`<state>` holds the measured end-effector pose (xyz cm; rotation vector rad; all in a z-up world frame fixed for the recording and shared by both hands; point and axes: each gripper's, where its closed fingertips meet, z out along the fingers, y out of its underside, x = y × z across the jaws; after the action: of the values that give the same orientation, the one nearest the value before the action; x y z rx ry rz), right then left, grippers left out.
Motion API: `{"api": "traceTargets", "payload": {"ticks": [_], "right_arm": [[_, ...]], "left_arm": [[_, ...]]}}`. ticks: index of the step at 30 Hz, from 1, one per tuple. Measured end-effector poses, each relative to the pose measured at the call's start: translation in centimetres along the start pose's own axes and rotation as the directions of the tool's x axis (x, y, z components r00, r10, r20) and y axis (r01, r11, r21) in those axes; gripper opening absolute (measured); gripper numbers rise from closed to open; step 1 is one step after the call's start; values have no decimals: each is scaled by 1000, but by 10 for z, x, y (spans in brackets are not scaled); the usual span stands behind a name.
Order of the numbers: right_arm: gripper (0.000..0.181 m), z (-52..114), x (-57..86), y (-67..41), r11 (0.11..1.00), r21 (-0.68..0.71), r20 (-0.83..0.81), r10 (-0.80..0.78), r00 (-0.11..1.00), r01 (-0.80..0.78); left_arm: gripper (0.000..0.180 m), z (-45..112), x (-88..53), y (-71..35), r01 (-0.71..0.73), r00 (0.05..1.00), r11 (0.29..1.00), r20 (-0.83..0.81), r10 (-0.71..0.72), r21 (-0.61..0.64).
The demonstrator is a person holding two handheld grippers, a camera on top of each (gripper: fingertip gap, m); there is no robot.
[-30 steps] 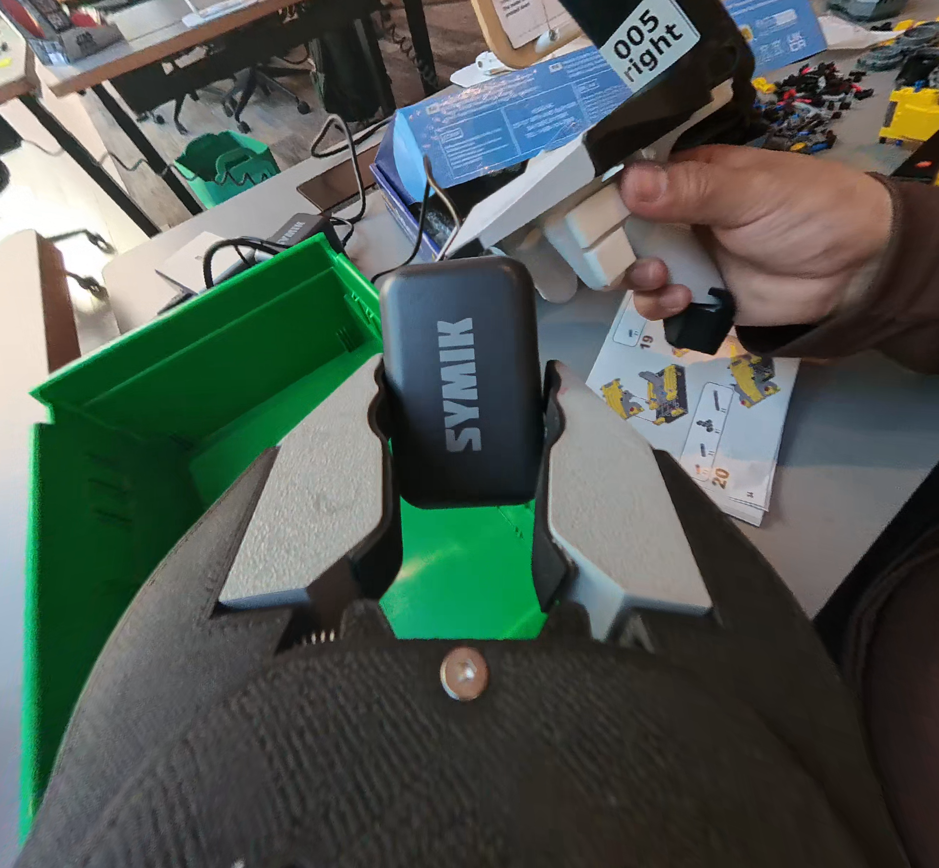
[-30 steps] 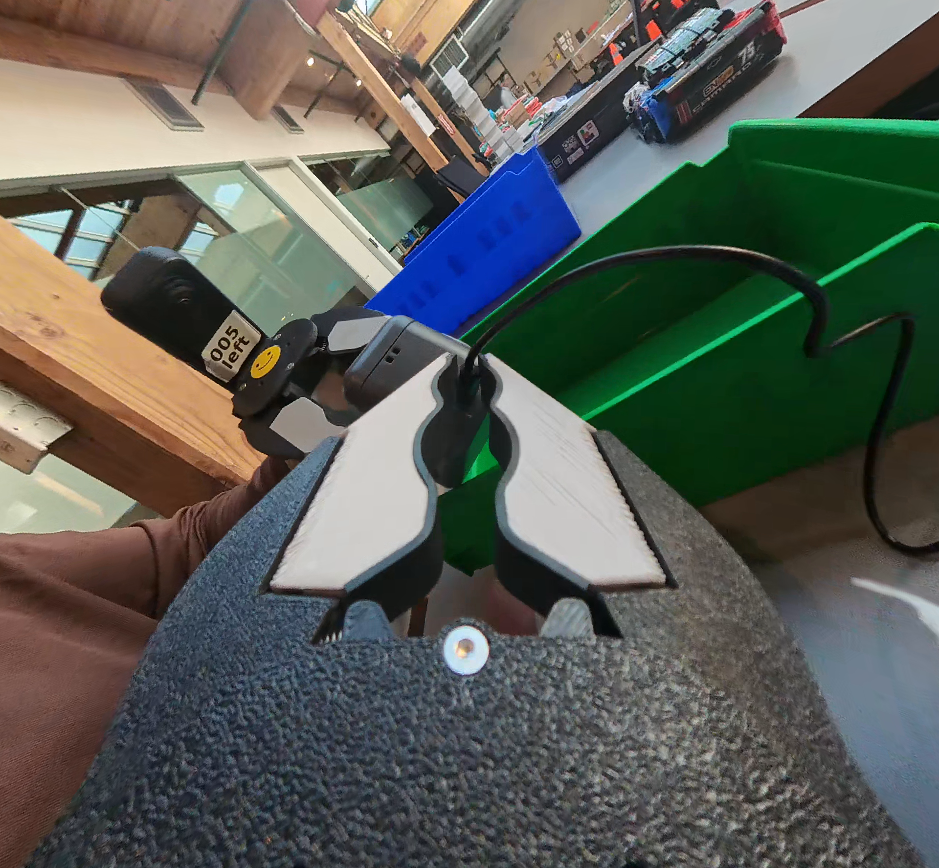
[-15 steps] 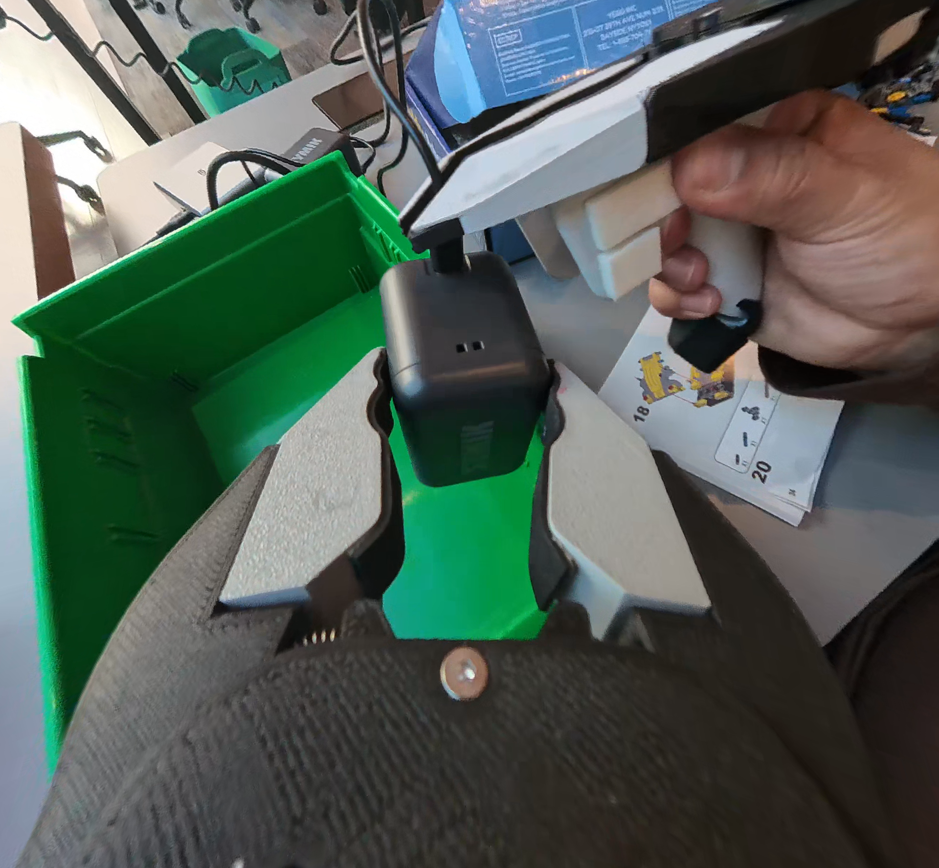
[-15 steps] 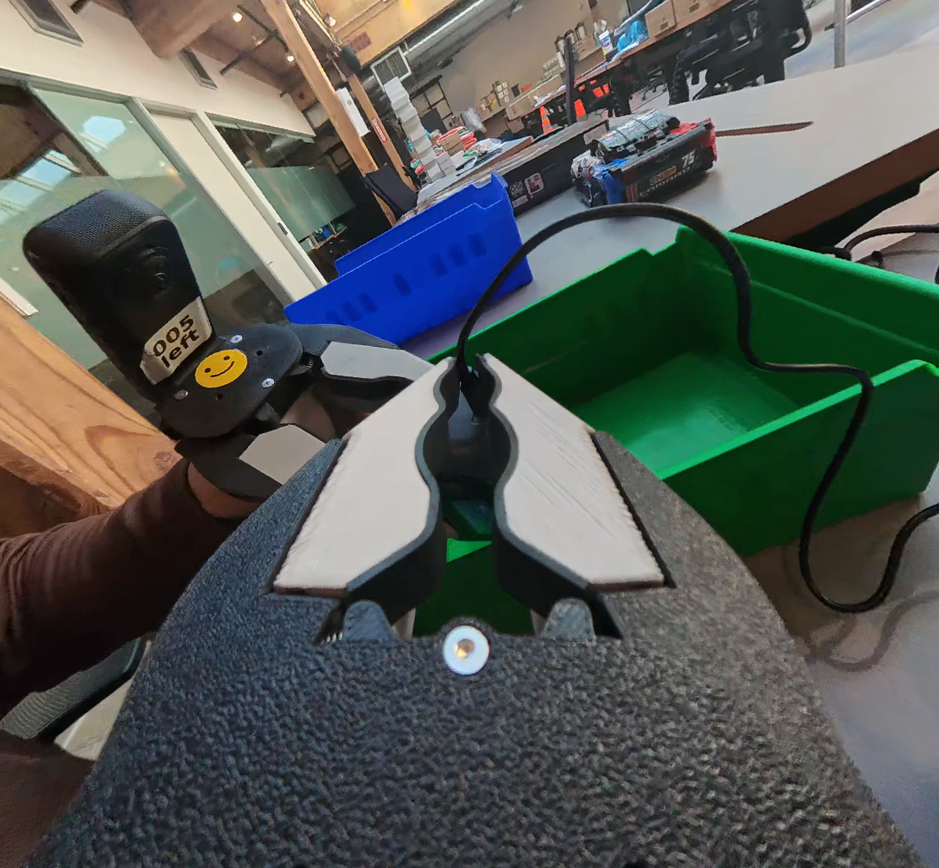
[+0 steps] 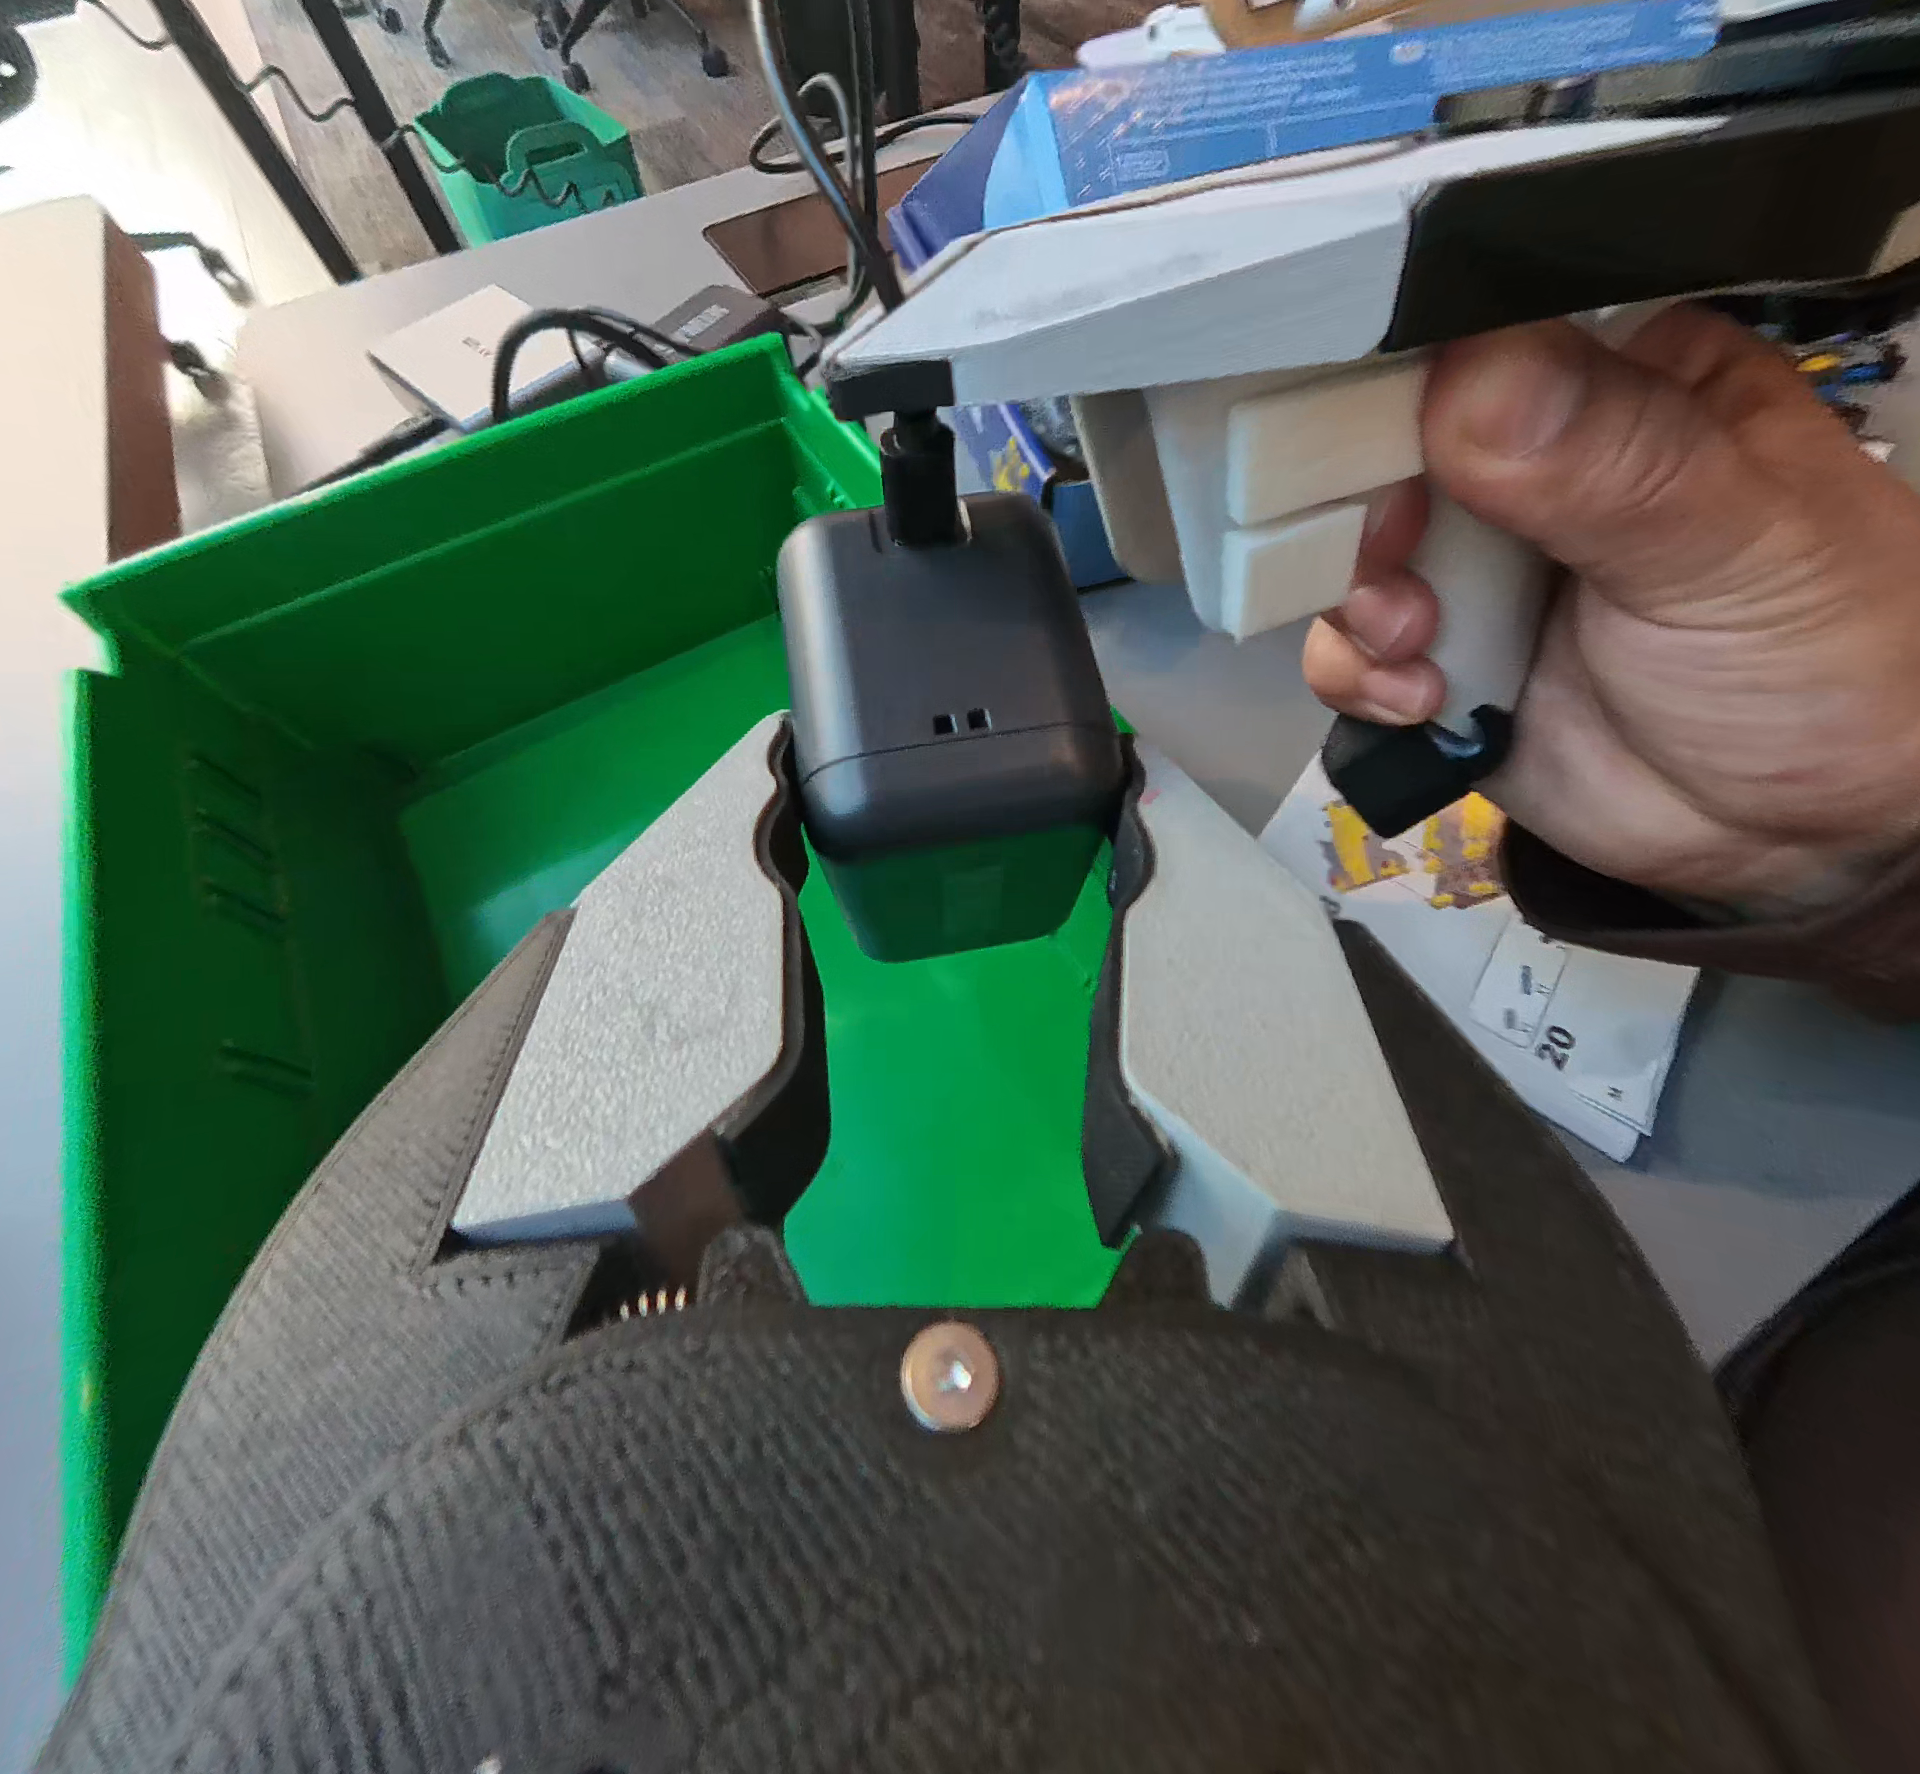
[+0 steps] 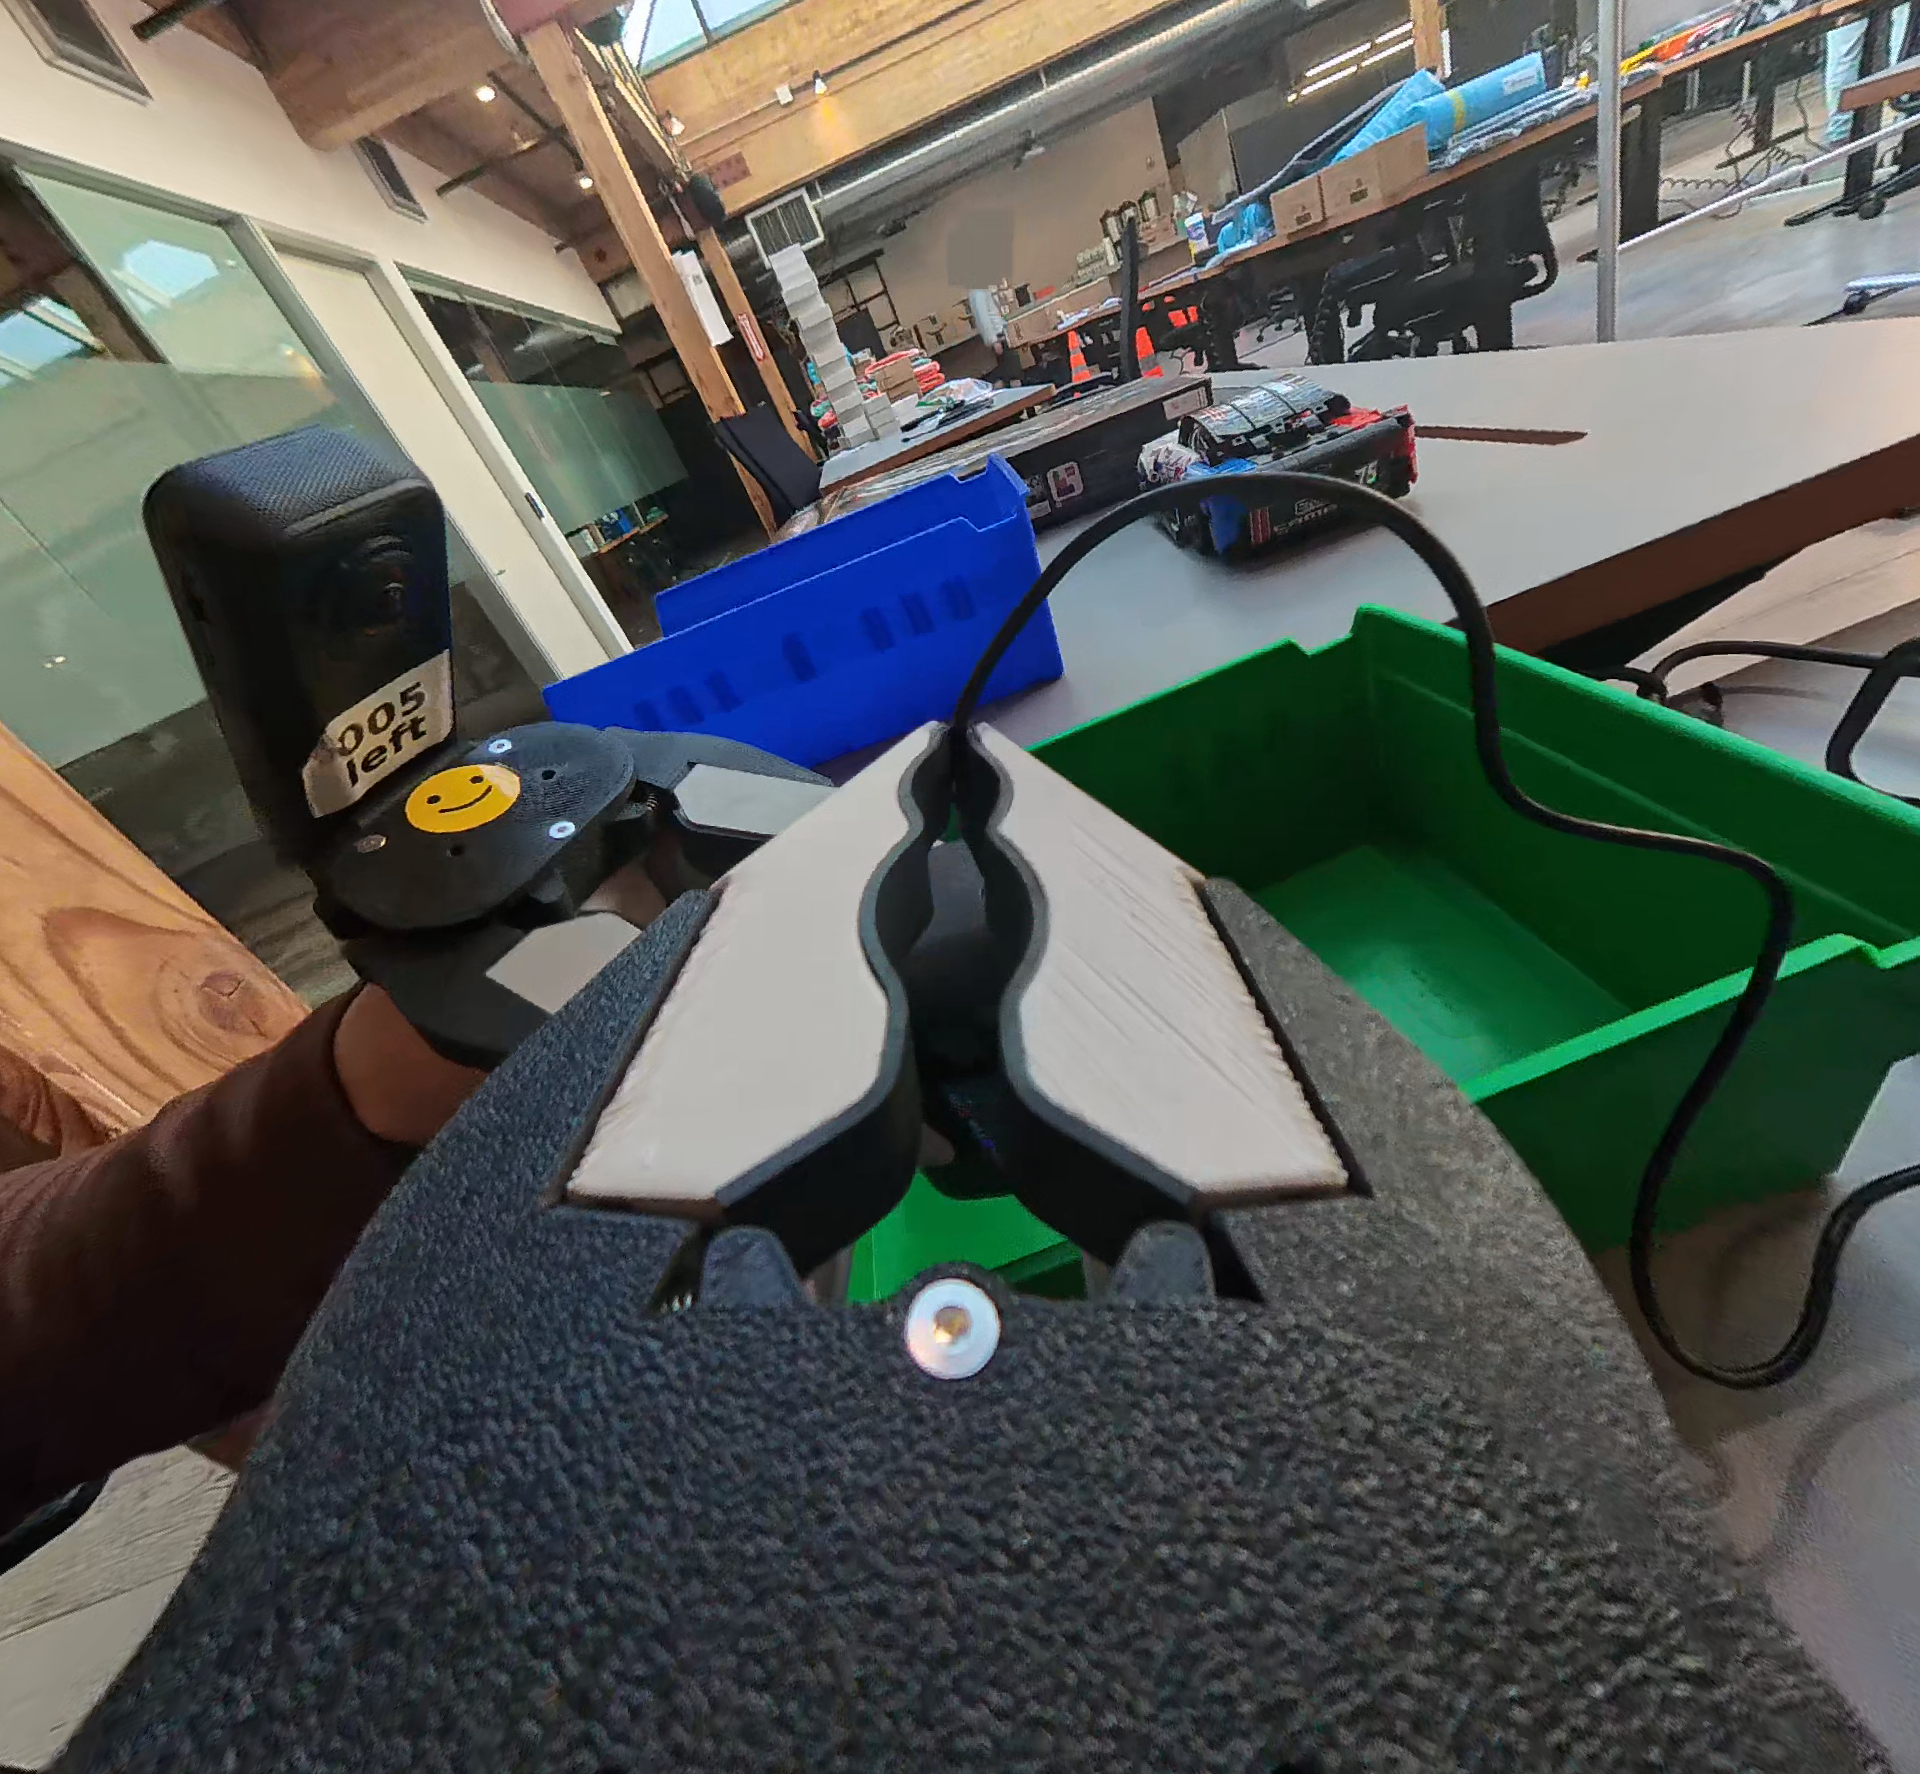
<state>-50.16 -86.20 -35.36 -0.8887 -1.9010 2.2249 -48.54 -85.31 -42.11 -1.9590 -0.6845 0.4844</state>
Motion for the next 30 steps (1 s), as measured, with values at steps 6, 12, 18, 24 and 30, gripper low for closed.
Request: {"api": "traceTargets", "payload": {"ticks": [6,12,18,24,30], "right_arm": [[4,-22,-12,-4,990,-122,226,-43,973,72],[4,-25,-21,-5,993,-118,363,47,931,-5],[13,-29,-31,-3,988,-87,491,152,857,-126],[14,-24,-30,-3,982,-86,500,190,845,-170],[10,-15,-17,-1,989,-72,405,149,902,-130]], "left_arm": [[57,-38,17,-27,134,935,988,-340,-101,75],[57,-54,13,-45,299,832,950,-512,-212,92],[57,-59,11,-47,493,705,864,-629,-328,102],[56,-56,10,-47,614,604,785,-691,-396,87],[56,-50,4,-45,672,563,736,-701,-438,80]]}}
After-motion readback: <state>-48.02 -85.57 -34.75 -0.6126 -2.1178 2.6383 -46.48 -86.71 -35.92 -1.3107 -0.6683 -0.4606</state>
